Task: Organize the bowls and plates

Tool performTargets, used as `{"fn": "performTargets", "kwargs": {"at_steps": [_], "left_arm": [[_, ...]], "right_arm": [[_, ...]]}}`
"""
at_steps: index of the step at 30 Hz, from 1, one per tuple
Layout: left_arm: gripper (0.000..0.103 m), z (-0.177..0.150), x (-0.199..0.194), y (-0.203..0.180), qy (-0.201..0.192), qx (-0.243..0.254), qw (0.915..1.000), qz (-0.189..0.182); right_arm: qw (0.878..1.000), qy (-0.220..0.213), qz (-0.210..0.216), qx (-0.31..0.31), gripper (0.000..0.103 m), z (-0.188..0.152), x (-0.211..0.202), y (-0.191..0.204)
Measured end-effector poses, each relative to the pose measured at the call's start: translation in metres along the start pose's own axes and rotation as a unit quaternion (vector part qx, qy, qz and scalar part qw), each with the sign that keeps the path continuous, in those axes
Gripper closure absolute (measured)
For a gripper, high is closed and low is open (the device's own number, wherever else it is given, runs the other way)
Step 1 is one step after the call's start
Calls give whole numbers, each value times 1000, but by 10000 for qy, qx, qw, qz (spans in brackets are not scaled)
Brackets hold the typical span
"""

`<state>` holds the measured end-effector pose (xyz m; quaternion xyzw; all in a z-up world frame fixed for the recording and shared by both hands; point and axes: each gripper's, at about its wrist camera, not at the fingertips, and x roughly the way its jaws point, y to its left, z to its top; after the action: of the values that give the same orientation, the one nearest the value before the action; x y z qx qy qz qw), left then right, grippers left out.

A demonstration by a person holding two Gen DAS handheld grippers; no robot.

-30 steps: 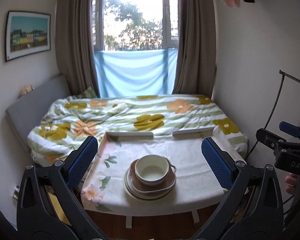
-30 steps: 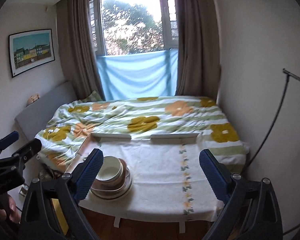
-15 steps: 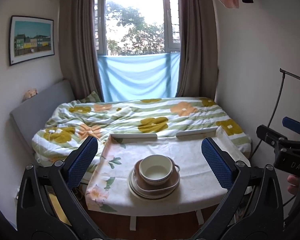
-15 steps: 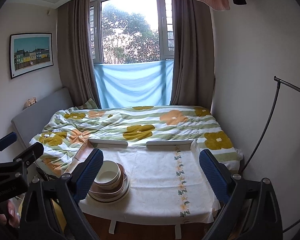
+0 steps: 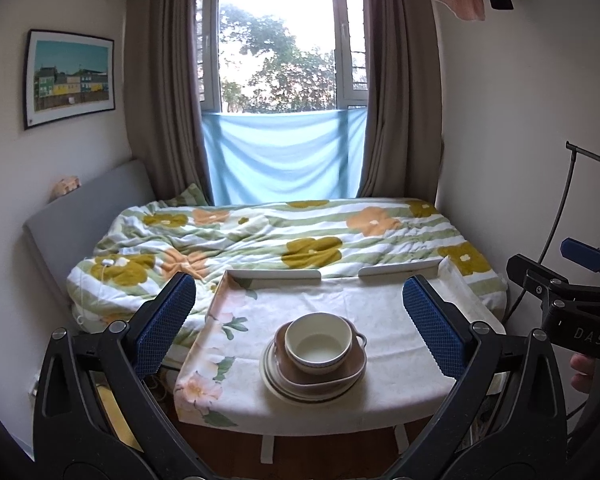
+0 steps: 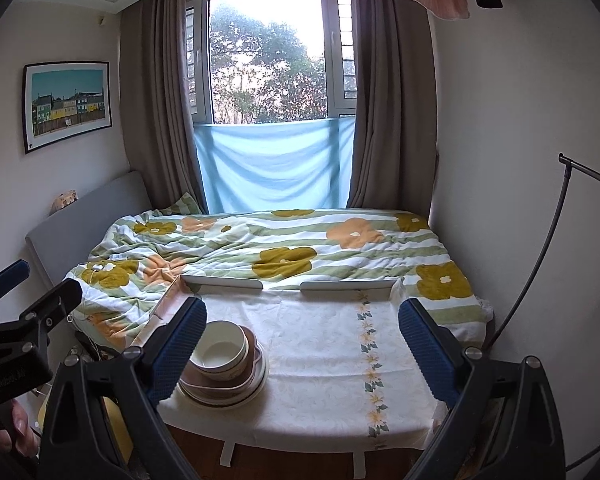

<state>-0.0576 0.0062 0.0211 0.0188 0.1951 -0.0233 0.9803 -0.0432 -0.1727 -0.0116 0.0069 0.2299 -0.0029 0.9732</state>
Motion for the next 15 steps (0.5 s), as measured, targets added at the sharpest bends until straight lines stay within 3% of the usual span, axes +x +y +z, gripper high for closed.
{"fn": "performTargets", "kwargs": {"at_steps": [15], "left_arm": [[0,-2,0,2,-62,0,10000,-14]], "right_arm": [[10000,37,-20,22,7,-1,3,7]]}}
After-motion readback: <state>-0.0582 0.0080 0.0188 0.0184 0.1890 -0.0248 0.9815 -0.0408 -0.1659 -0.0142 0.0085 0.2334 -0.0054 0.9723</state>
